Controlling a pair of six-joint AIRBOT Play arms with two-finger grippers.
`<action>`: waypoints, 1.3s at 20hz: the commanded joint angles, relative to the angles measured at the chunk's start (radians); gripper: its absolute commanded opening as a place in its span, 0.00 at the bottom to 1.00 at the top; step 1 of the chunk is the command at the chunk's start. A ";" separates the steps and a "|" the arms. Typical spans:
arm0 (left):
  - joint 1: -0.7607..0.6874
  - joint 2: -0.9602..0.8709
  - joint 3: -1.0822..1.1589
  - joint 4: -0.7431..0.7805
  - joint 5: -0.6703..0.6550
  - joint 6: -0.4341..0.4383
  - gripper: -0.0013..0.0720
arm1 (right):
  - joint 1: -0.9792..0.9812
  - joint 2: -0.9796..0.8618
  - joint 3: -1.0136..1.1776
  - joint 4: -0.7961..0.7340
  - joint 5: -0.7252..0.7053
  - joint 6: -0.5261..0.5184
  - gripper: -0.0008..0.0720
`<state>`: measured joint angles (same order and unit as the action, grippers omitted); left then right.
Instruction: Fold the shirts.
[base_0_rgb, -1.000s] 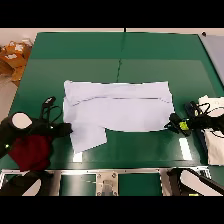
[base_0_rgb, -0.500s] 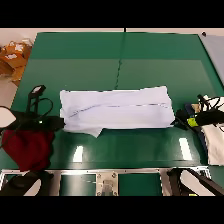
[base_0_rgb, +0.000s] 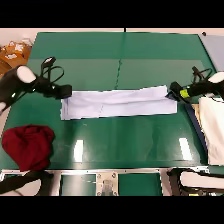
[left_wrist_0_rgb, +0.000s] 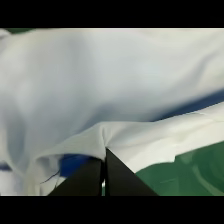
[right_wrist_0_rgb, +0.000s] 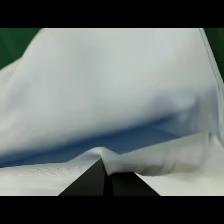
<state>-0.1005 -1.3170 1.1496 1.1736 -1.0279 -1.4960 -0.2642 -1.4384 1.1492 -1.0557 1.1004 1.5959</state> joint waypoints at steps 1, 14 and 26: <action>0.000 -0.231 0.199 -0.001 0.034 0.013 0.04 | 0.040 -0.198 0.161 0.036 -0.066 0.000 0.03; 0.035 -0.355 0.514 0.195 -0.207 -0.100 0.38 | -0.209 -0.376 0.418 0.031 0.212 -0.259 0.71; 0.002 -0.362 0.511 -0.039 -0.209 -0.066 0.04 | -0.117 -0.548 0.334 0.149 0.285 -0.430 0.17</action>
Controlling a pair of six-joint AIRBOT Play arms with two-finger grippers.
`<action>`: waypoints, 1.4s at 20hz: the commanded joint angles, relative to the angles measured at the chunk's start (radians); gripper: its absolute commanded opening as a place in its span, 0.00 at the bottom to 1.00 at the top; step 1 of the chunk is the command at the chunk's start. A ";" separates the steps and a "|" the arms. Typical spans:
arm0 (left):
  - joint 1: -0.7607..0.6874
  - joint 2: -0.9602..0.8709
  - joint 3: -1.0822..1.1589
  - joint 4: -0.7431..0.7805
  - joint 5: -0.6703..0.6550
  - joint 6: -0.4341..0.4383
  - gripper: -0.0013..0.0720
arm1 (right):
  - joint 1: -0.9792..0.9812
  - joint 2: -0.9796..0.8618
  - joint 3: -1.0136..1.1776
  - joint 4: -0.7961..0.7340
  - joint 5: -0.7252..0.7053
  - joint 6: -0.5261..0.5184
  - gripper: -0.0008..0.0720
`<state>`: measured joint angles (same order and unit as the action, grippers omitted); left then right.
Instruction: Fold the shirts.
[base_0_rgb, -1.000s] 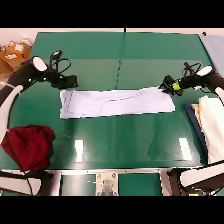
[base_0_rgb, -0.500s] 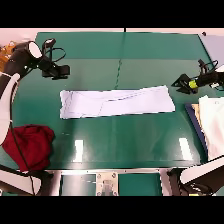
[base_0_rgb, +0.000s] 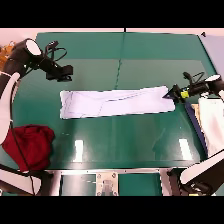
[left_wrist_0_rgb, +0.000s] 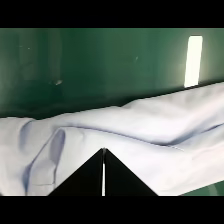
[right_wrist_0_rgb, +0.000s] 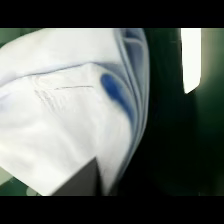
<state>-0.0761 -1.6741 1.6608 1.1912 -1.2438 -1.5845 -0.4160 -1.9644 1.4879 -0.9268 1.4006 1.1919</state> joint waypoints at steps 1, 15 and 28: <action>-0.045 -0.005 -0.010 -0.056 0.024 0.022 0.04 | 0.042 -0.021 0.008 0.038 -0.014 -0.026 0.03; -0.546 -0.188 -0.163 -0.472 0.555 0.158 0.04 | 0.049 0.570 0.056 0.081 0.253 0.118 0.03; -0.518 -0.425 0.117 -0.678 0.209 0.243 0.04 | 0.098 0.623 0.055 0.082 0.275 0.182 0.03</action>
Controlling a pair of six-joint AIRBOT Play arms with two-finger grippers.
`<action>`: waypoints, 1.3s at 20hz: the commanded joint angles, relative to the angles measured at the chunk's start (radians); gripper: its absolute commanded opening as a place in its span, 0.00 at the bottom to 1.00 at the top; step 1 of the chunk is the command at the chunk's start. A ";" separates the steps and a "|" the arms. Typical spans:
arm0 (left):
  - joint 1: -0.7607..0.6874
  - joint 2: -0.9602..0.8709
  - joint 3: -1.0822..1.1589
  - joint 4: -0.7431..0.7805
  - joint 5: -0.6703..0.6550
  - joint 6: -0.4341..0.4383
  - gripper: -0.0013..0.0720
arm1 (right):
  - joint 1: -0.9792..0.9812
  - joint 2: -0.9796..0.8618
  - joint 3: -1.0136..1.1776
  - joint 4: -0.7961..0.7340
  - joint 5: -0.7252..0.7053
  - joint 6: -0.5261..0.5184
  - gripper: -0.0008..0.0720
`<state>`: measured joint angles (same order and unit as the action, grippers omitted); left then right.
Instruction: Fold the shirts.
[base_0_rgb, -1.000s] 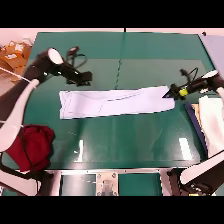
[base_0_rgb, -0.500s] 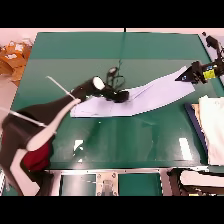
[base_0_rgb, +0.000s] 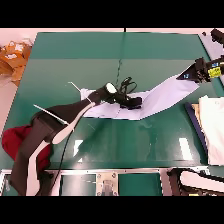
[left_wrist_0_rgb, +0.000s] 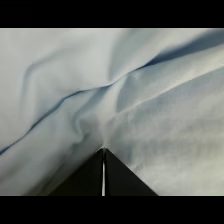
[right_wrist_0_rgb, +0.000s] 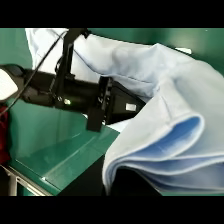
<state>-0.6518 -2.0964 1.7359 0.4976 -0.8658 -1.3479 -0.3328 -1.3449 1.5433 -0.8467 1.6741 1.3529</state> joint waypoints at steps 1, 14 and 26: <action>0.100 -0.003 0.085 0.052 -0.266 0.001 0.04 | 0.030 0.003 0.000 0.002 -0.002 0.034 0.03; 0.627 0.263 0.370 0.468 -0.724 -0.082 0.04 | 0.725 -0.171 -0.027 0.000 -0.618 0.315 0.03; 0.784 0.285 0.367 0.497 -0.764 -0.057 0.04 | 0.848 -0.462 0.052 0.185 -0.881 0.179 0.63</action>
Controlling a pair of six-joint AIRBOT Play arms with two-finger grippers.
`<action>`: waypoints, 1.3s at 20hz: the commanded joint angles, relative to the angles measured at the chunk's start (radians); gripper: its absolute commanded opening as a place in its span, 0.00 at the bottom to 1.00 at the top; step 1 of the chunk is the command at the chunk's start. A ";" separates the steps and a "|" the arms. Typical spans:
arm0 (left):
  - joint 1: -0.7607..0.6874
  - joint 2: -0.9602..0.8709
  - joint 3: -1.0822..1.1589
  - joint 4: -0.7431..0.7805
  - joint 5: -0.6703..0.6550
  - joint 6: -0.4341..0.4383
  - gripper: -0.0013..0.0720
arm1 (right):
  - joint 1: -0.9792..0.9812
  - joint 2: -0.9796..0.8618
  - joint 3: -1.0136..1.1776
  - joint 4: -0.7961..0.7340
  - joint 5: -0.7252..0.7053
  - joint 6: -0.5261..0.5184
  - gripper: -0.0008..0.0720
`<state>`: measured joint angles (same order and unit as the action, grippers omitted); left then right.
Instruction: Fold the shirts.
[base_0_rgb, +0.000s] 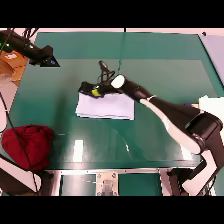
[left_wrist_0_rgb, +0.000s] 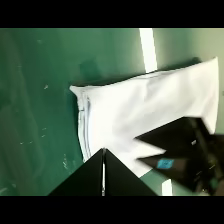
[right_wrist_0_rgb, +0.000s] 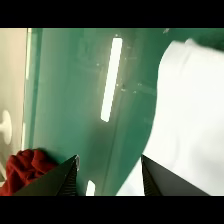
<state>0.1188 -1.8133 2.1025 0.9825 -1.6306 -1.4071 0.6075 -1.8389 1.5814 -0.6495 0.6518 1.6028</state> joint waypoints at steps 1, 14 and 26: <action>0.013 0.002 0.001 0.014 0.002 0.002 0.04 | -0.158 0.066 0.013 -0.054 0.229 -0.071 0.62; 0.013 0.002 0.001 0.134 0.077 -0.060 0.04 | -0.561 0.196 -0.470 -0.236 0.406 -0.116 0.72; 0.013 0.002 0.001 0.139 0.061 -0.058 0.04 | -0.421 0.188 -0.434 0.196 0.294 -0.343 0.03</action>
<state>0.1310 -1.8118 2.1025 1.1187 -1.5604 -1.4654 0.1917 -1.6672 1.1004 -0.5289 0.9211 1.2964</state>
